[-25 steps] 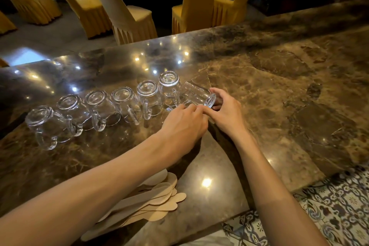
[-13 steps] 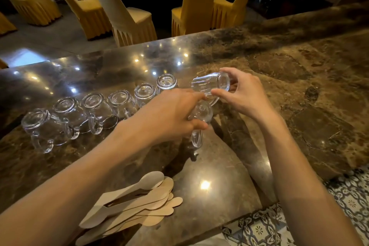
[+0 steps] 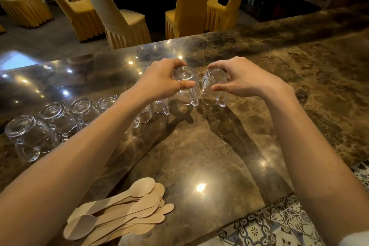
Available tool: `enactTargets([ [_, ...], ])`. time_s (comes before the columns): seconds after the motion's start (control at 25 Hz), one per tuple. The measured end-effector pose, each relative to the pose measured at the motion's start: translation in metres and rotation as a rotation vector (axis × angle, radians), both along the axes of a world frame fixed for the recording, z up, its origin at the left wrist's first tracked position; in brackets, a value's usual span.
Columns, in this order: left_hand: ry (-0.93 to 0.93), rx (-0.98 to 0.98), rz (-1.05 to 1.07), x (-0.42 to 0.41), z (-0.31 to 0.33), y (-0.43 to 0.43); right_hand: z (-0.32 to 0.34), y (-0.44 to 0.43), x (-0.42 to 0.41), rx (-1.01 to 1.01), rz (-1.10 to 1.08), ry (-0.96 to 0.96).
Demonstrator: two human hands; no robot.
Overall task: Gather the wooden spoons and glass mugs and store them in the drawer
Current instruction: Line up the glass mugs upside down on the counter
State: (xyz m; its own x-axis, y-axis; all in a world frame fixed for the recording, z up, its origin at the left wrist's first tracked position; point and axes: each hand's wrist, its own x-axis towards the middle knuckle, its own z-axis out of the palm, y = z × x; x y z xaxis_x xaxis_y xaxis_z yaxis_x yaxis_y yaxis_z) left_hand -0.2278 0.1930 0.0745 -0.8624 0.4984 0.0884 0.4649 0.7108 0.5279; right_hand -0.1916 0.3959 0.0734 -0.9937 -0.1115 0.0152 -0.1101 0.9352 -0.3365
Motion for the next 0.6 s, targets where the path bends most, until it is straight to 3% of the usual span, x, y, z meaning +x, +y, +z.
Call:
enactTargets([
  [0.6, -0.109, -0.019, 0.049, -0.027, -0.021, -0.002, -0.013, -0.007, -0.034, 0.043, 0.076, -0.044],
])
